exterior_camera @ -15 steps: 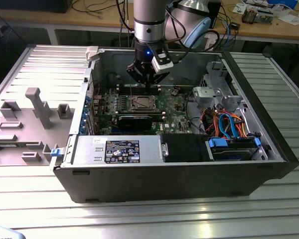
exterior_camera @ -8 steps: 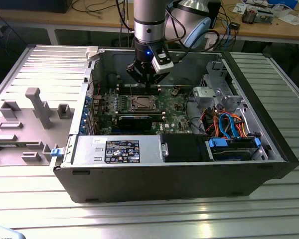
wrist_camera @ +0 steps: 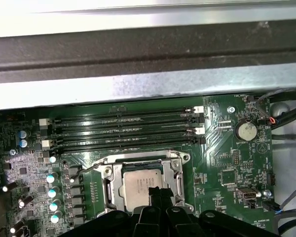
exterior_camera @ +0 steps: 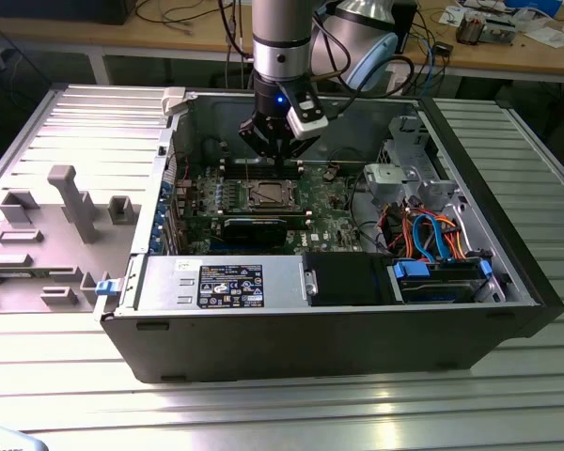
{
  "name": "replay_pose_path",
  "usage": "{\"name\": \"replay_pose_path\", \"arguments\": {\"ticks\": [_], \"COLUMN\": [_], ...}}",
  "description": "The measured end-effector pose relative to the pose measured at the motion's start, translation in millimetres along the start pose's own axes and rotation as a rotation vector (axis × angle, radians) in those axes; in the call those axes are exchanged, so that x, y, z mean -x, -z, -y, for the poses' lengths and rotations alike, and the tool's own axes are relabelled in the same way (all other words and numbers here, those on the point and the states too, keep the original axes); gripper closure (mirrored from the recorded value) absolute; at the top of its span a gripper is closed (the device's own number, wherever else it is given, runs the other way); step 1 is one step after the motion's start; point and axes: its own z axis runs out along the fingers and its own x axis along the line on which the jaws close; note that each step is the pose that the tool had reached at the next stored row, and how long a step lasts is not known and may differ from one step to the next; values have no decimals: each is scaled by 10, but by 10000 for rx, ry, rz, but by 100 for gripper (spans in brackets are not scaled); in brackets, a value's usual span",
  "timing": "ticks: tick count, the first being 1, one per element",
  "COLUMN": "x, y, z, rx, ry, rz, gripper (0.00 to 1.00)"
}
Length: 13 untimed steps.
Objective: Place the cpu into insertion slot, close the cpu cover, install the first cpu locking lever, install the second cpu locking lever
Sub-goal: 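Install the first cpu locking lever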
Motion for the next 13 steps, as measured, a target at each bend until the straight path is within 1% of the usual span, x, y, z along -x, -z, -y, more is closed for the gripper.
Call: {"name": "replay_pose_path", "arguments": {"ticks": [7,8,9,10,11,13], "x": [0,0,0,0,0,-1], "y": [0,1,0,0,1,0], "z": [0,1,0,0,0,0], "rx": [7,4,-1,-8,-12,-8], "ry": [151,156,163,169,175,201], "rz": [3,-25,-146,-246,-295,-303], "gripper": [89,89,89,89,89,89]}}
